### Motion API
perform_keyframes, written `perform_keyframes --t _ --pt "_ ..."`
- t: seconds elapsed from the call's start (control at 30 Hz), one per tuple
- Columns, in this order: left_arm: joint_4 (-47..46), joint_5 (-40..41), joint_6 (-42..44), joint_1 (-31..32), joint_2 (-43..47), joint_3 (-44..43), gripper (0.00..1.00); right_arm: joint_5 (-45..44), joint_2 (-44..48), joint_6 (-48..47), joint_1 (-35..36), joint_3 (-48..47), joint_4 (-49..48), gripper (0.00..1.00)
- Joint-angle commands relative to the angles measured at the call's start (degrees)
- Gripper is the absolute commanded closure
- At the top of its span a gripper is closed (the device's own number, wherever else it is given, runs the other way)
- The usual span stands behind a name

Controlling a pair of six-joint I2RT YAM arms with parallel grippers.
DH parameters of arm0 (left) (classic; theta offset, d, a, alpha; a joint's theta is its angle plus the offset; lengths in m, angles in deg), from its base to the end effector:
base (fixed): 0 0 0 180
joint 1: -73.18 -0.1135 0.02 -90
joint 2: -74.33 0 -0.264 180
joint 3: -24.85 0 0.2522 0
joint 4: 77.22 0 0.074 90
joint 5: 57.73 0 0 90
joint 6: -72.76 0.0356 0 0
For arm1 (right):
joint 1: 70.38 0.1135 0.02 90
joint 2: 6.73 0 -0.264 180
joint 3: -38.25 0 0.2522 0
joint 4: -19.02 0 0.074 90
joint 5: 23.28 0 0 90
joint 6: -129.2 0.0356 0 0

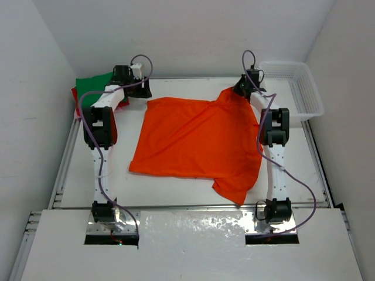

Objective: Fold and stack the t-shirts
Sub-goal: Flatten out the tshirt

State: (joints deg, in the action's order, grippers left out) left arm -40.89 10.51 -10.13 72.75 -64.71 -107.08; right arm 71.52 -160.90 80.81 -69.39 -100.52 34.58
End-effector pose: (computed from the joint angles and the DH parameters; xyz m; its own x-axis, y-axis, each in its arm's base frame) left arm 0.5474 -0.0091 0.1817 -0.6498 0.1101 -0.7521 0.3453 0.9242 -0.1631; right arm 0.5945 0.0133 0.1052 -0.4437 0.6542 -0.6126 0.2751 0.7499 0.6016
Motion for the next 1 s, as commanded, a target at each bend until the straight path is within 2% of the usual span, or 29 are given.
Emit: perform_keyframes --t 0.0,0.1,0.2,0.23,0.3,0.33,0.5,0.6,0.77,0.97 --pt "2.1 -1.7 0.9 2.1 -2.9 -1.4 0.35 1.1 4.1 -0.6 0.4 0.6 -1.5 1.00" --pt "4.9 -0.5 1.9 3.6 -3.9 -1.2 0.36 1.1 4.1 -0.6 0.4 0.7 -1.3 1.00" --pt "5.2 0.2 1.9 4.2 -4.2 -0.7 0.42 0.8 4.5 -0.6 0.4 1.1 -1.5 1.00" --pt "5.0 1.5 2.0 4.5 -4.3 -0.6 0.66 0.8 4.5 -0.5 0.4 1.1 -1.5 1.00" --pt "3.6 4.2 0.7 4.4 -3.7 -0.6 0.97 0.8 4.5 -1.0 0.4 0.9 -1.3 1.00" --pt "3.1 5.6 0.4 4.3 -3.3 -0.2 1.00 0.6 4.6 -1.3 0.4 0.6 -1.2 1.00" --pt "-2.2 18.5 -0.2 2.6 3.3 5.3 1.00 -4.3 6.2 -2.8 -0.3 1.7 -1.4 1.00" --pt "-4.0 21.5 0.4 1.8 7.0 9.4 1.00 -6.3 6.9 -2.2 -0.6 2.5 -3.9 1.00" --pt "-5.0 21.5 1.1 1.9 8.4 10.9 1.00 -6.7 4.1 -0.5 -0.6 -2.2 -4.3 1.00" --pt "-2.4 17.5 1.3 2.2 5.7 7.5 1.00 -3.0 3.2 -0.2 0.1 -1.7 -8.2 1.00"
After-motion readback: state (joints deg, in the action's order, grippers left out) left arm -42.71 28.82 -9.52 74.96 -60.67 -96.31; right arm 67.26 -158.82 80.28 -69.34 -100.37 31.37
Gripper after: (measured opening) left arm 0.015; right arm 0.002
